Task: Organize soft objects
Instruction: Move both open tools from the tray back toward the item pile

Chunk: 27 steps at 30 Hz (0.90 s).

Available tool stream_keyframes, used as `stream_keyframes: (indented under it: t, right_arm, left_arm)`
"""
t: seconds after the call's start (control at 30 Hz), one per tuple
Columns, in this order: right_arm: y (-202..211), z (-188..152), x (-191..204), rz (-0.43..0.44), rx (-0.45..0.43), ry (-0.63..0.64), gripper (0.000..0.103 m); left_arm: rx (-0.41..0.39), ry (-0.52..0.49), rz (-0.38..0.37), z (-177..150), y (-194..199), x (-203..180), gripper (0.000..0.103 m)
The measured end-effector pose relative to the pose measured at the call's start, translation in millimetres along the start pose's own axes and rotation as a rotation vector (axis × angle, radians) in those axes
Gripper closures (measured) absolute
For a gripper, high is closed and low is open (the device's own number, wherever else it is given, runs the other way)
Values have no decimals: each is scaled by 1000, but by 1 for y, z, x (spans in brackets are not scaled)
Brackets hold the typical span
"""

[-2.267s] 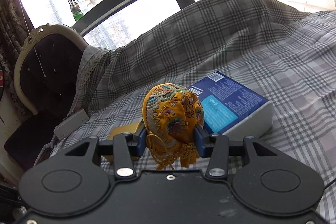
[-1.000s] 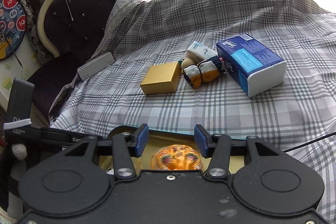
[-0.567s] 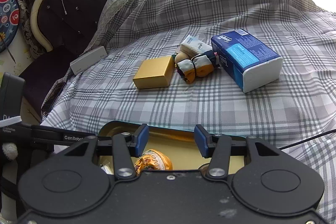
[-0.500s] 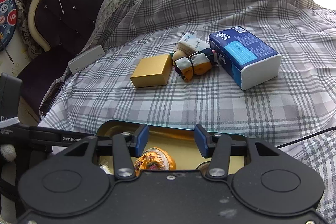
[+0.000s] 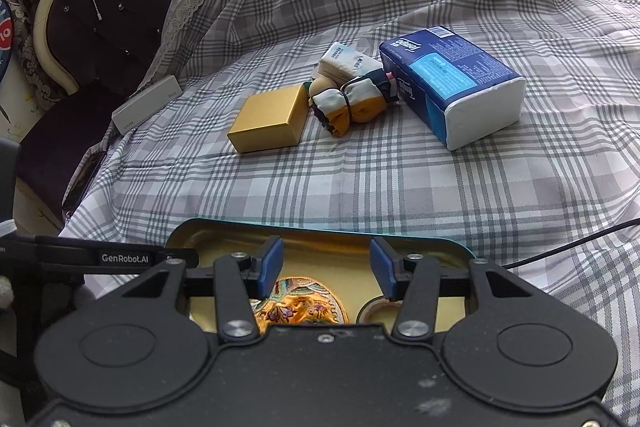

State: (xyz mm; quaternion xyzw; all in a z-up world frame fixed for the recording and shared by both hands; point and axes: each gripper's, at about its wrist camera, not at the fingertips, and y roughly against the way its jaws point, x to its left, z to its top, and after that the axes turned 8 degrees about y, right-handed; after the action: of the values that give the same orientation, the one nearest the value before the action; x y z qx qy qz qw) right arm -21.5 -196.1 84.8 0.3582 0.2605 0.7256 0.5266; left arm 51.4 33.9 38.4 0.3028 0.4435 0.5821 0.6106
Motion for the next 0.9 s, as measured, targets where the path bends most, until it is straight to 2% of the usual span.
stream_keyframes:
  t: [0.5,0.9]
  right_arm:
    - [-17,24,-7,-20,-27,21,54]
    - [-55,58,-15,-37,-24,3,55]
  left_arm:
    - [-63,-14,-8,32,-3,-14,64]
    - [-76,2,-17,60,-19,-17,64]
